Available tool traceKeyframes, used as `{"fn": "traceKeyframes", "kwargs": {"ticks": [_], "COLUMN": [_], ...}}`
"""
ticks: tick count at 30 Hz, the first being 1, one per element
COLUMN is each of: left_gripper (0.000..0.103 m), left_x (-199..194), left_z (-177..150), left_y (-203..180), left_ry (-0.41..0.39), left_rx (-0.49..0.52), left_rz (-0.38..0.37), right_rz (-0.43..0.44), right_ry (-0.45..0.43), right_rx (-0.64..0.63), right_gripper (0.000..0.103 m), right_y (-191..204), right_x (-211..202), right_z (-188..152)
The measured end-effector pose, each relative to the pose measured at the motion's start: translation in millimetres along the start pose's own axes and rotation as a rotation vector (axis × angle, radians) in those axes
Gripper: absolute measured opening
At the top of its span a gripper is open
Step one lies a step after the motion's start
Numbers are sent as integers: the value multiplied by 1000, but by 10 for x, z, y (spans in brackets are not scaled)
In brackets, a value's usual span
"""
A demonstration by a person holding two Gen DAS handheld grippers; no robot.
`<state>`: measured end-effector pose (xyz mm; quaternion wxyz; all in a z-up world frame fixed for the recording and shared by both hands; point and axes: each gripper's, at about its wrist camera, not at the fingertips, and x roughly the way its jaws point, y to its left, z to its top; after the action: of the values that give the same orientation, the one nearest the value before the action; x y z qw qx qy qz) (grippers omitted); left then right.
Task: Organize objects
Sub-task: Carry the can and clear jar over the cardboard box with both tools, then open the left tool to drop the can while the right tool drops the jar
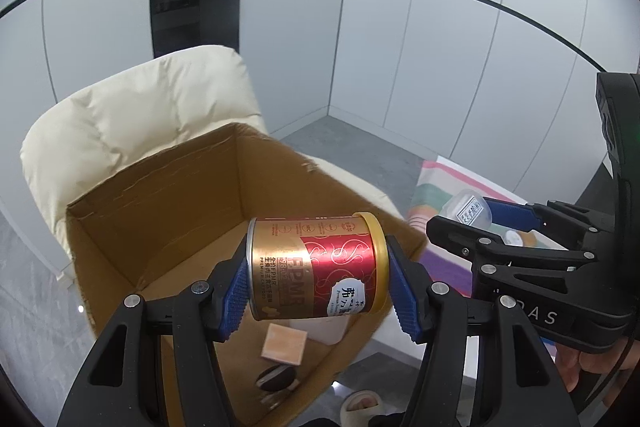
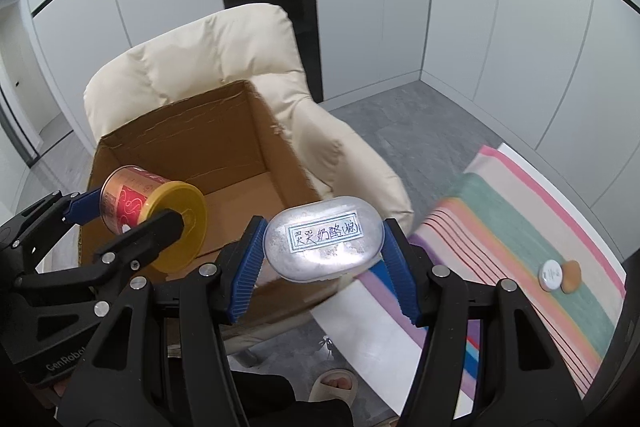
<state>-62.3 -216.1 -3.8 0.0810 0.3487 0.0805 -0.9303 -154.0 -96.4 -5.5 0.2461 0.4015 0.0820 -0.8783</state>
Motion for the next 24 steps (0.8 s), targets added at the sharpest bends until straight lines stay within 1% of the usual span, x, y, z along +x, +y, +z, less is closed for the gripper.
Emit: {"fn": "traceKeyframes", "kwargs": {"ticks": [4,9,13,15,16,17,19,21,24], "left_gripper": [62,63,64,70,77,87,99,101,103], "left_x": [2,-32,-64,-76,-96,-117,-173,-228,-279], "left_z": [-26,-63,-98,-112,-117,-121,-122,-130,-148], "left_y": [169,328,409,456,491,537,655,755,896], "left_ry": [20,25,22,20,11,4,-13,-23,-12], "left_rx": [-21,-33,-19,-20,-23,-29,-61,-101,-150], "left_rz": [24,61,88,108,120,135,173,187,190], "right_rz": [12,24,34,38,39,40,43,48,52], "right_ry": [8,11,15,13,12,13,17,18,23], "right_rx": [-28,-51,-64,-70,-74,-74,-72,-78,-87], "right_gripper": [60,60,60,60,60,61,60,60,60], "right_y": [164,346,461,519,549,572,607,651,721], "right_x": [70,145,207,232,247,262,285,303,339], "right_z": [20,69,101,115,124,132,147,158,173]}}
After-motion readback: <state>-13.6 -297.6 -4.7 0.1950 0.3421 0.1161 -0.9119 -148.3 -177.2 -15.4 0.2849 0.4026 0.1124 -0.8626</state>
